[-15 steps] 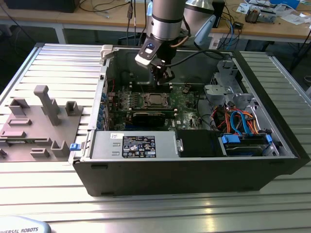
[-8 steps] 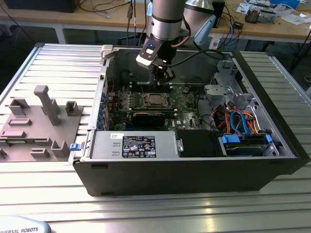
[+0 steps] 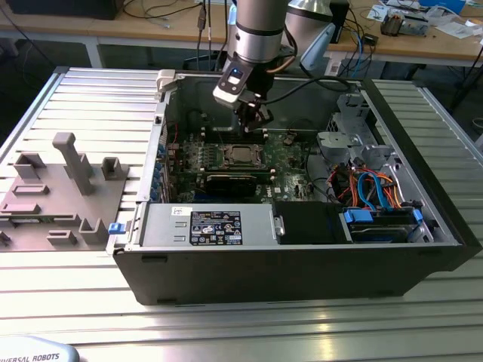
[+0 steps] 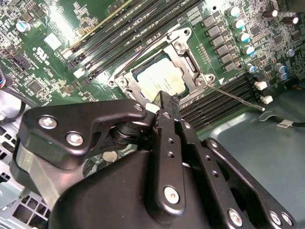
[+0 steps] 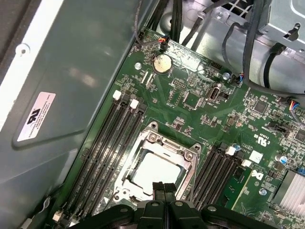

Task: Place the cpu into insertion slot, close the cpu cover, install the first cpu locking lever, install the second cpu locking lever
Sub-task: 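Install the first cpu locking lever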

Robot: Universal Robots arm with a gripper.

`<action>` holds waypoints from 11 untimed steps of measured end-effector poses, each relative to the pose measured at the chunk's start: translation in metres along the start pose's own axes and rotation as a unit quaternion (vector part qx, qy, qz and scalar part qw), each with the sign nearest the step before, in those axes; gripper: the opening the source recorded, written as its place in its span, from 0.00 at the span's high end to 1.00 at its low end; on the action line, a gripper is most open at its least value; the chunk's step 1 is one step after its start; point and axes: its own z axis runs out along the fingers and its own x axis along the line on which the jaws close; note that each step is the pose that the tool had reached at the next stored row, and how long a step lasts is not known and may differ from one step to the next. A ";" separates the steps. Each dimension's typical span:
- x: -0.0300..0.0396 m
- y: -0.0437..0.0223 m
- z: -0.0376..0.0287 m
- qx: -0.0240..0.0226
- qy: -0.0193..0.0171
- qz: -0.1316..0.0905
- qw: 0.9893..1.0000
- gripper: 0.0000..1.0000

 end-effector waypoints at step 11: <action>0.0000 0.0000 0.0000 0.000 -0.001 -0.024 1.000 0.89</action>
